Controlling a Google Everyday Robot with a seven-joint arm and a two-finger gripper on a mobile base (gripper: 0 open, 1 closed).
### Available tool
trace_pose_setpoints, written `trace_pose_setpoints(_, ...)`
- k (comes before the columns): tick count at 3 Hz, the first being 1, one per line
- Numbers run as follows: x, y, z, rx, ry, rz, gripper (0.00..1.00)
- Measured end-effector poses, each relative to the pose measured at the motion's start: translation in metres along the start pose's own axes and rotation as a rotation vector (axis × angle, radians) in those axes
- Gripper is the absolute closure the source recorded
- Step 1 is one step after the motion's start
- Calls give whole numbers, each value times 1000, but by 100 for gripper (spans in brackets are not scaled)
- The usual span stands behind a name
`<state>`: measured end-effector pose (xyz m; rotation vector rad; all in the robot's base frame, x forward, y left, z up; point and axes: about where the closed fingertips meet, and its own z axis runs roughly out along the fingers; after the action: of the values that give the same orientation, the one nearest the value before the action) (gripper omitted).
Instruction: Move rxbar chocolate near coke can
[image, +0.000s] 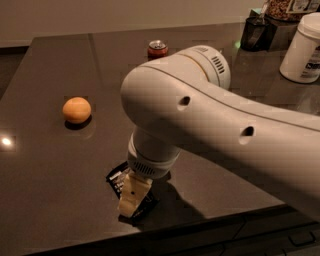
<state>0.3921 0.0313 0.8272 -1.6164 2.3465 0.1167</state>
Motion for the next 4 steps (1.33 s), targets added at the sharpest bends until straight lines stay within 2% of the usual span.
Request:
trace_pose_setpoints(1, 0, 0, 1, 4, 8, -1, 36)
trace_pose_setpoints(3, 2, -11, -23, 19, -16, 5, 83)
trace_pose_setpoints(4, 2, -28, -41, 33, -27, 5, 100)
